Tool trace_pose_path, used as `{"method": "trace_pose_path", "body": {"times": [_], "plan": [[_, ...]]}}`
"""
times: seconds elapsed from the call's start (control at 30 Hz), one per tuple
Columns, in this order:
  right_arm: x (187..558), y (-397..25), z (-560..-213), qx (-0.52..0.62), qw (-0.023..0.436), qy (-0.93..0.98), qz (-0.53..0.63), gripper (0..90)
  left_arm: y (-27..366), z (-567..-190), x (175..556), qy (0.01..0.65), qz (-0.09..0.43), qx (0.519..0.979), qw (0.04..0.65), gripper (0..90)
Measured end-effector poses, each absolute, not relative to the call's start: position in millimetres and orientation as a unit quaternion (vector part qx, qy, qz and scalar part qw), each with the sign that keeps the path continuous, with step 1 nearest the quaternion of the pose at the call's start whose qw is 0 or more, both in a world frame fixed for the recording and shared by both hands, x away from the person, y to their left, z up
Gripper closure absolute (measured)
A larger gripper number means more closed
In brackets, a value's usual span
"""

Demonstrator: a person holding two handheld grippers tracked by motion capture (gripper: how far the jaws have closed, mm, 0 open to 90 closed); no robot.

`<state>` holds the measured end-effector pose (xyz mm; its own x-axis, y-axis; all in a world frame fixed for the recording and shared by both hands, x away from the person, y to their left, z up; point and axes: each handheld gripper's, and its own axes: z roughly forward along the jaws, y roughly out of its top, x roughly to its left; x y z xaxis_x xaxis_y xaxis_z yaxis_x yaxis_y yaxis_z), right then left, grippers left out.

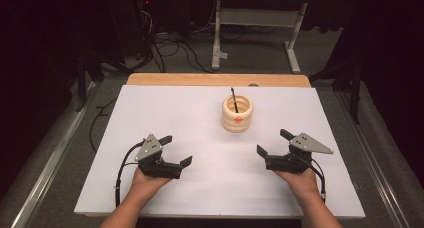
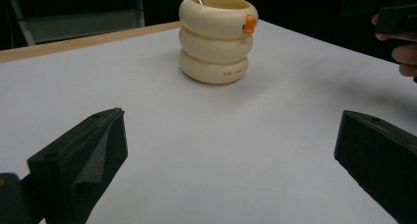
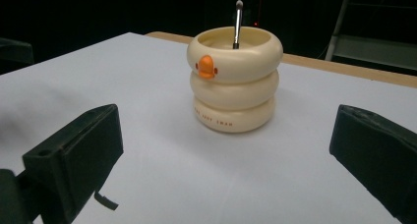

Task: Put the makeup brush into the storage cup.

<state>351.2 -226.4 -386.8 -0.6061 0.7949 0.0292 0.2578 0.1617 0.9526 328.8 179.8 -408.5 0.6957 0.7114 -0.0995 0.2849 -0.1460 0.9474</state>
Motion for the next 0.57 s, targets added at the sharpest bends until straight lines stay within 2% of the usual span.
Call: {"method": "trace_pose_path", "body": {"times": [0.57], "plan": [[340.3, -229.7, -390.1, 0.350, 0.255, 0.722, 0.539, 1.2, 180.5, -408.0, 325.8, 0.341, 0.194, 0.731, 0.559, 0.1]]}}
